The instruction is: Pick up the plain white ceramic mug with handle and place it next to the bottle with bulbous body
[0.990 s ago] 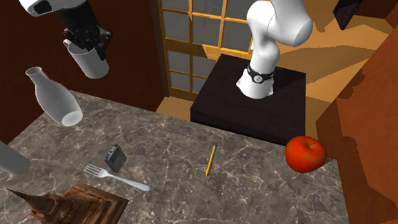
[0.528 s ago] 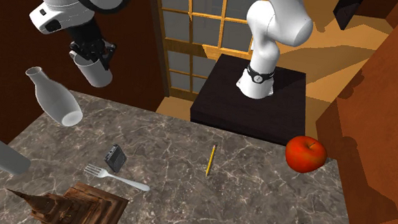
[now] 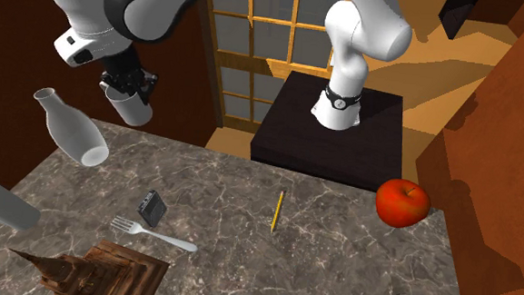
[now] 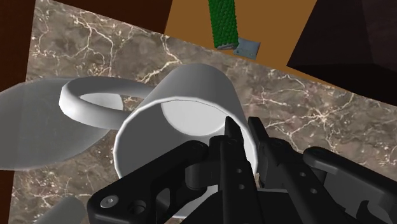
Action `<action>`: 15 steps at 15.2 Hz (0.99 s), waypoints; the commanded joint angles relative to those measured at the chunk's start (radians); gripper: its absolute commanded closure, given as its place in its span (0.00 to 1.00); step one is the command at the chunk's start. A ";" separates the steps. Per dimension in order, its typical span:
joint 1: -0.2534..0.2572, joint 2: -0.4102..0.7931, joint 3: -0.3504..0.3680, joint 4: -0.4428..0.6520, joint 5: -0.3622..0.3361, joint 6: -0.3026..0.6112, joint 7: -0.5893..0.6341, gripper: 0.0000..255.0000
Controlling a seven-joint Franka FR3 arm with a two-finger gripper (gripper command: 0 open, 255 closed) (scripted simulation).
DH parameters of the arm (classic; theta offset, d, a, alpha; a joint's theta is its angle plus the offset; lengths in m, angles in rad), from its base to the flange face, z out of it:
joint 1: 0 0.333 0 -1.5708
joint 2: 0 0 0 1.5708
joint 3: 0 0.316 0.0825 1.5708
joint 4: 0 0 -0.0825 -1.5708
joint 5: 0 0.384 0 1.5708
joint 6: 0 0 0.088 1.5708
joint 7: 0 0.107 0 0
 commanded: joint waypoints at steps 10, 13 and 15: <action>-0.005 0.062 0.009 -0.065 0.015 0.125 0.008 1.00; -0.008 0.084 0.012 -0.077 0.020 0.158 0.008 1.00; -0.010 0.099 0.014 -0.083 0.024 0.179 0.009 1.00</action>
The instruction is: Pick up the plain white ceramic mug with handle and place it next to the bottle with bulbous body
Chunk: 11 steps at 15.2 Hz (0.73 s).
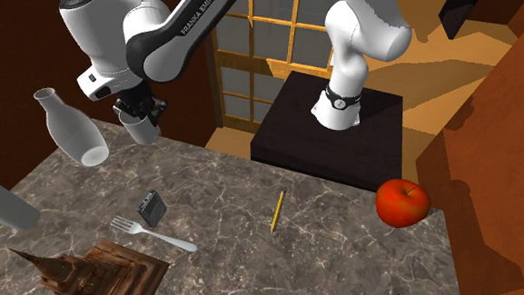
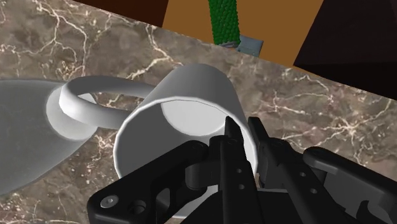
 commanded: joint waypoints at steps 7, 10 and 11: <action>-0.009 0.064 0.010 -0.025 0.015 0.088 0.001 1.00; -0.013 0.091 0.015 -0.029 0.022 0.118 0.001 1.00; -0.014 0.100 0.016 -0.030 0.024 0.128 0.001 1.00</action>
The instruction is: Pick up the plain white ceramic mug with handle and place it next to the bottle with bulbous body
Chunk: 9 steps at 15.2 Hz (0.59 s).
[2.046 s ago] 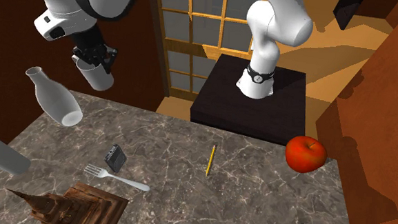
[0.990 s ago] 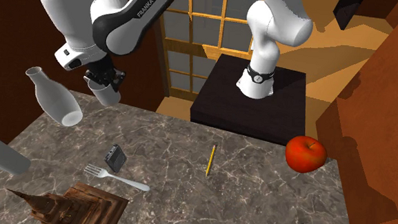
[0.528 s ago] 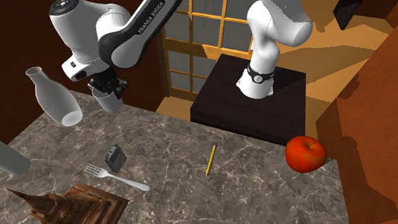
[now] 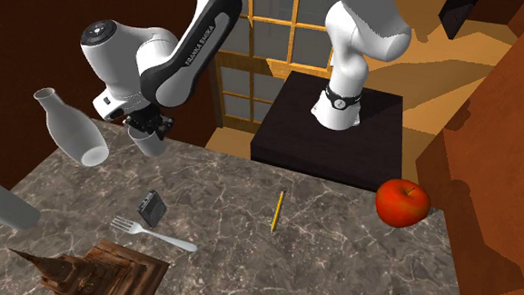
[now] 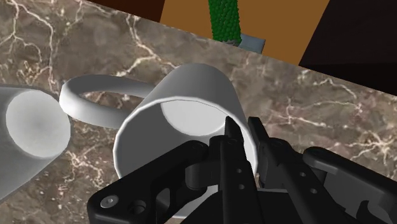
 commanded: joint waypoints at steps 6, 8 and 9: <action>-0.002 0.015 0.003 0.004 0.004 0.011 0.000 1.00; -0.002 0.015 0.003 0.004 0.004 0.011 0.000 1.00; -0.002 0.015 0.003 0.004 0.004 0.011 0.000 0.00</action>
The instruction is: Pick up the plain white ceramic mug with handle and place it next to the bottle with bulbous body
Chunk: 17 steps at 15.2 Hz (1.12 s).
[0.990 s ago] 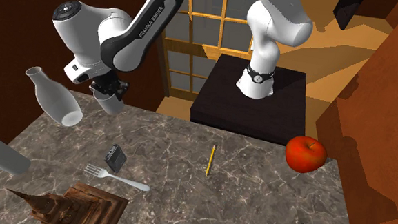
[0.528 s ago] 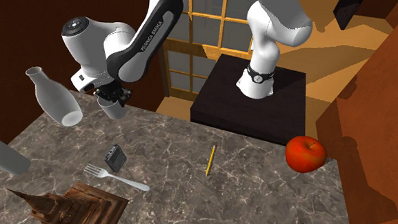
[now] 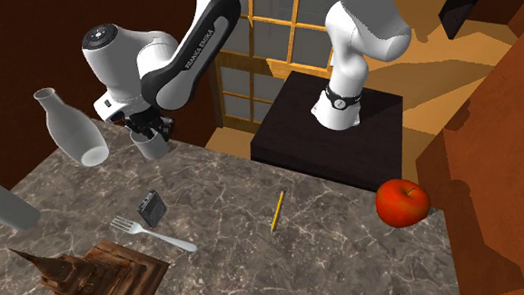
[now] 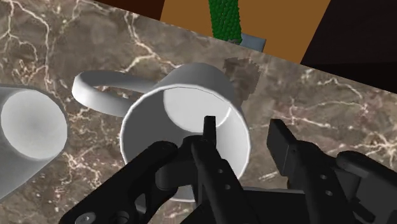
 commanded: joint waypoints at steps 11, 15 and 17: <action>0.020 -0.074 -0.010 0.027 -0.018 -0.100 0.011 0.00; 0.020 -0.074 -0.010 0.027 -0.018 -0.100 0.011 0.00; 0.020 -0.074 -0.010 0.027 -0.018 -0.100 0.011 0.00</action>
